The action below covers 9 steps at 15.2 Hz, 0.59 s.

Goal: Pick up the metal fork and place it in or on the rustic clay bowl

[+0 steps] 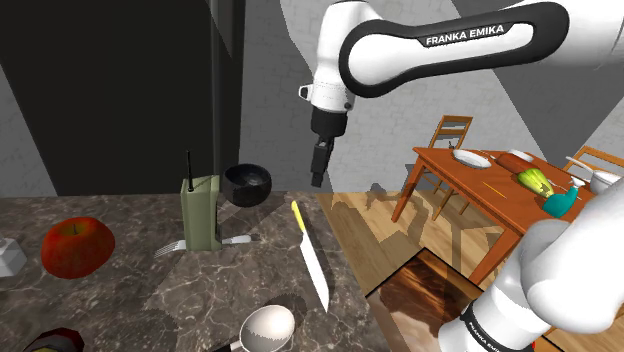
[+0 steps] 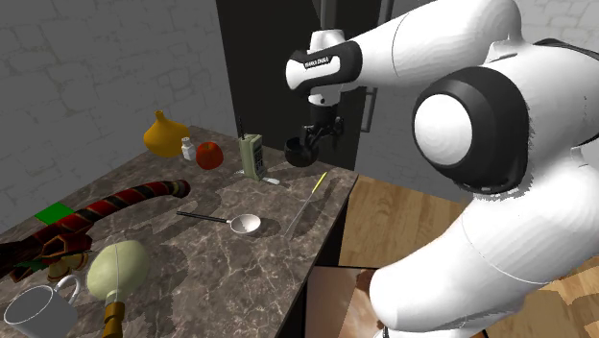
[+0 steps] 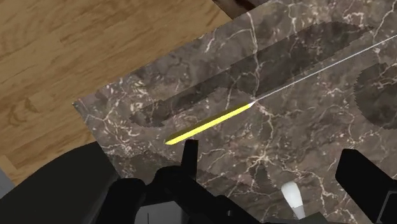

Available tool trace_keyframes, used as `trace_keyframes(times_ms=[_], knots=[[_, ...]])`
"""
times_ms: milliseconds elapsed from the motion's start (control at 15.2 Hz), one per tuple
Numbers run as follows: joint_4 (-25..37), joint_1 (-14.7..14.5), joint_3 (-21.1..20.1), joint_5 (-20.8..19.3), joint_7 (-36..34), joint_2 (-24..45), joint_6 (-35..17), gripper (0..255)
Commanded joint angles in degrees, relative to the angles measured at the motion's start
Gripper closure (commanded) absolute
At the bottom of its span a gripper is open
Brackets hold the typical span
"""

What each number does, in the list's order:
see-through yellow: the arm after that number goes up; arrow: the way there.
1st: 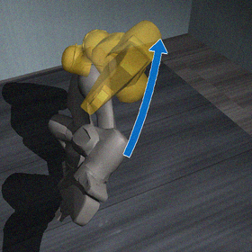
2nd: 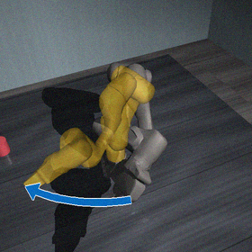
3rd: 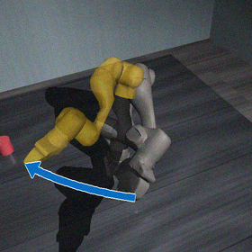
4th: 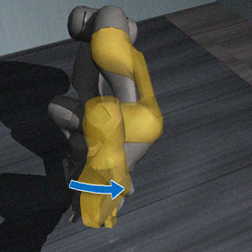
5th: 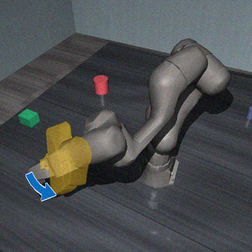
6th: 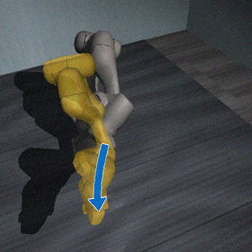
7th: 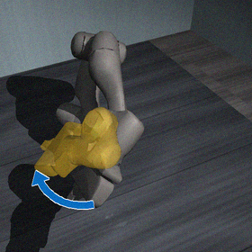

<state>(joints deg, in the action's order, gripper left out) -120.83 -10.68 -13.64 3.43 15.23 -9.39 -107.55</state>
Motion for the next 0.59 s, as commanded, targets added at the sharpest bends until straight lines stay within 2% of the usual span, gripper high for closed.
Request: trace_keyframes(times_ms=[0,528], knots=[[2.50,-0.90,-1.29,-1.20,0.17,3.98,-1.36,0],[13.01,-5.23,-5.23,-7.93,0.33,19.50,-4.99,0]])
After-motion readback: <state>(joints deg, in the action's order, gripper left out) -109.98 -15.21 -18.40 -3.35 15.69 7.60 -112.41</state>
